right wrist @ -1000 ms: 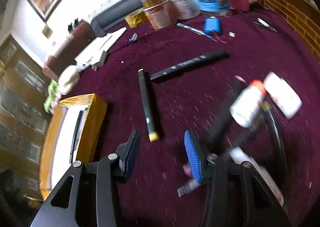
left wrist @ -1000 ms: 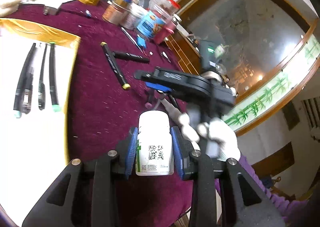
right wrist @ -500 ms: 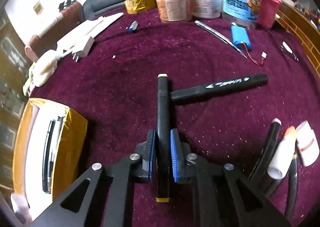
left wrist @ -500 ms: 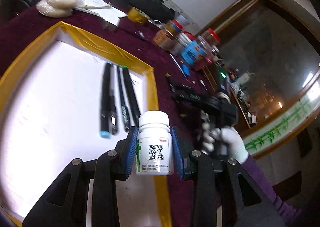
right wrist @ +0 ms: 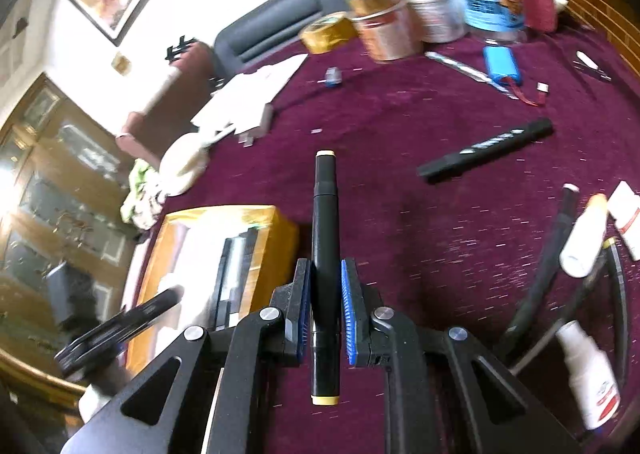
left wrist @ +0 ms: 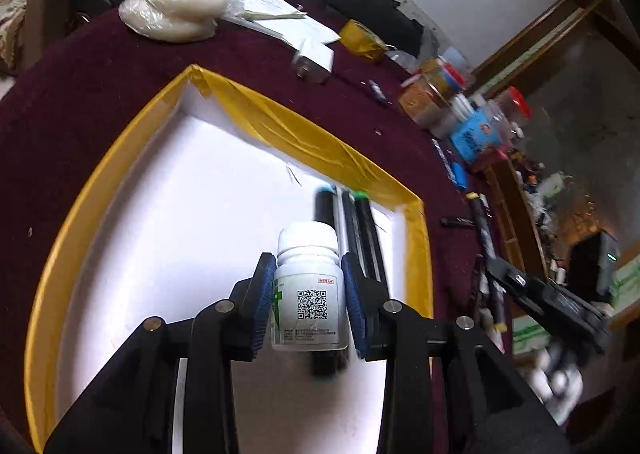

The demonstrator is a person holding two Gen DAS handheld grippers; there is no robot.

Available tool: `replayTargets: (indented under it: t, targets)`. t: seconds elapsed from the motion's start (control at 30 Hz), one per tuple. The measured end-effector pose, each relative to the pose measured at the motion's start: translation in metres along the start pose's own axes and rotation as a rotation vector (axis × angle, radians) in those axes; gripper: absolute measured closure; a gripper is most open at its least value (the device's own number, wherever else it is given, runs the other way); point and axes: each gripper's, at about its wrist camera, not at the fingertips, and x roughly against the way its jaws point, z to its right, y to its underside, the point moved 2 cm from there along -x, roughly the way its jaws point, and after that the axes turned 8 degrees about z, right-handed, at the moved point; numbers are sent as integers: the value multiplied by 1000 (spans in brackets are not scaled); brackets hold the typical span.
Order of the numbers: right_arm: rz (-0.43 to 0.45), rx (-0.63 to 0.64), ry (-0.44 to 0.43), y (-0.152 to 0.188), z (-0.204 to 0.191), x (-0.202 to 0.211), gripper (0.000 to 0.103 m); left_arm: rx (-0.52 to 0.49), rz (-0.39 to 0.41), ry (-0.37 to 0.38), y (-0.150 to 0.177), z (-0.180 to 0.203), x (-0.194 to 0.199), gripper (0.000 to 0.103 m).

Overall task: Organize rigid objects
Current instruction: 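Place the bottle in the tray with the left tool while the right tool grasps a yellow-ended marker, then lower the yellow-ended marker into the tray and open the right tool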

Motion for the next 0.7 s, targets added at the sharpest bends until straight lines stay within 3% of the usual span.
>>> replayTargets:
  t: [0.07, 0.13, 0.17, 0.27, 0.37, 0.47, 0.6, 0.7]
  targets:
    - [-14, 11, -37, 4, -17, -3, 90, 3, 1, -27, -6, -2, -6, 72]
    - [-36, 21, -68, 8, -35, -11, 90, 6, -10, -45, -10, -5, -11, 64]
    - [-45, 25, -78, 10, -41, -14, 90, 7, -14, -39, -11, -6, -13, 58]
    - [-82, 38, -99, 19, -62, -31, 90, 16, -9, -10, -6, -6, -4, 56]
    - [-123, 50, -108, 29, -79, -52, 90, 46, 33, 56, 1, -6, 23, 56]
    - [-161, 59, -113, 38, -95, -73, 90, 84, 109, 124, 10, -12, 61, 45]
    - [-196, 67, -96, 47, -108, -99, 90, 126, 195, 156, 24, -28, 101, 39]
    - [-222, 53, -81, 53, -113, -115, 90, 158, 214, 159, 31, -41, 114, 39]
